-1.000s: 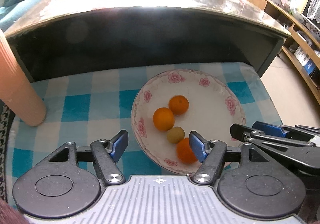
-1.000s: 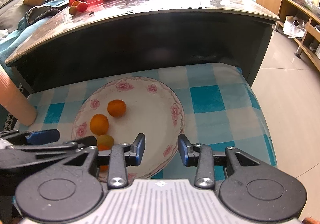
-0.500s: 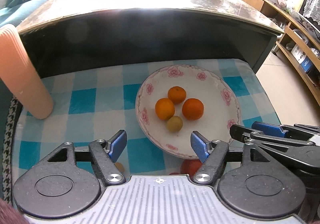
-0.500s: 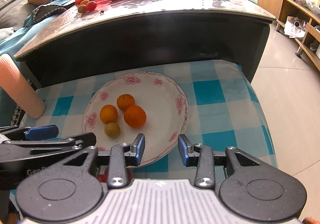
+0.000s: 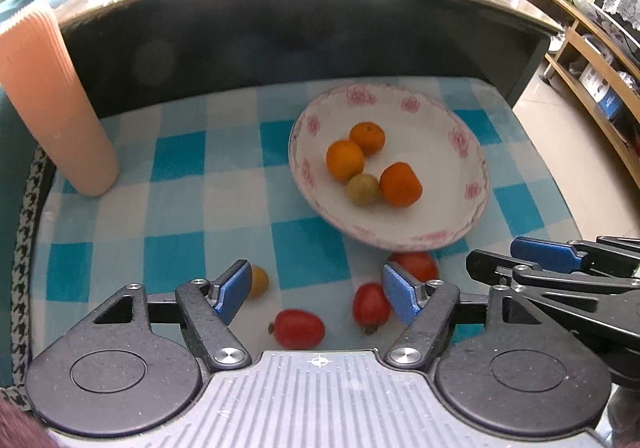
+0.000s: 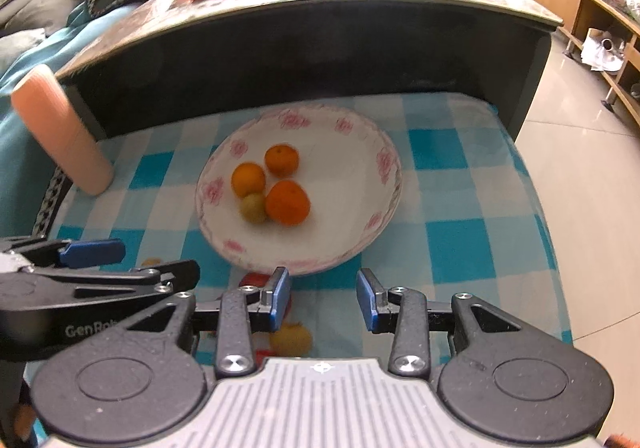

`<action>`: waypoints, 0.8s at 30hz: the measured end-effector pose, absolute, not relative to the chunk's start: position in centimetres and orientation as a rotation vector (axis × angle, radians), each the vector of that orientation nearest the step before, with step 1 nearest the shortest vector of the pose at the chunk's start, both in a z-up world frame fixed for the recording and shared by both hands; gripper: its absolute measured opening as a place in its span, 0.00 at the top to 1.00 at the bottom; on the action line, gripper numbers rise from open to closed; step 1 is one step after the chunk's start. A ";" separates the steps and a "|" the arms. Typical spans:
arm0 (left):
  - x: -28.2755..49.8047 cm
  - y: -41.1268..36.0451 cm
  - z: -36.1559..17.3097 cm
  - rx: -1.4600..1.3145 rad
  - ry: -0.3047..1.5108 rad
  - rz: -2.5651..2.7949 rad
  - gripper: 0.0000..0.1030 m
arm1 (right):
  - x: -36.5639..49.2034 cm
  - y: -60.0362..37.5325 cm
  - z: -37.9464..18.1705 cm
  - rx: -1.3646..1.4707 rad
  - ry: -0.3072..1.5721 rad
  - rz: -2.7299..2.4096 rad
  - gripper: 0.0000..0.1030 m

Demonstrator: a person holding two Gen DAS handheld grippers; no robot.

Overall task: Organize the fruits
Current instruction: 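Move both grippers back toward the red tomatoes beside the plate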

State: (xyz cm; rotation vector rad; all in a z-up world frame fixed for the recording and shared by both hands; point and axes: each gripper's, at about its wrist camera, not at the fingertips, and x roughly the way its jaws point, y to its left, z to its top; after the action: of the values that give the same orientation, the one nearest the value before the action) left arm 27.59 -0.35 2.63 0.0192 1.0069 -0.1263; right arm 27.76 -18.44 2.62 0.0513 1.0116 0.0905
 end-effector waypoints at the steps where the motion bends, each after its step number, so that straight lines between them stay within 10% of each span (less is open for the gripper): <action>1: 27.5 -0.2 2.4 0.018 1.014 -0.131 0.24 | 27.6 -18.4 2.5 0.049 1.016 0.095 0.49; 24: 27.6 0.0 -0.8 0.037 1.107 -0.208 0.33 | 26.8 -17.7 1.4 0.052 1.100 0.173 0.48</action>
State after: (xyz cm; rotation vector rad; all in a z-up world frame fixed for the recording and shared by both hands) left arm 27.61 0.04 -0.80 0.0370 1.1068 -0.2075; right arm 26.80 -17.65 1.43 0.0516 1.1005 0.1730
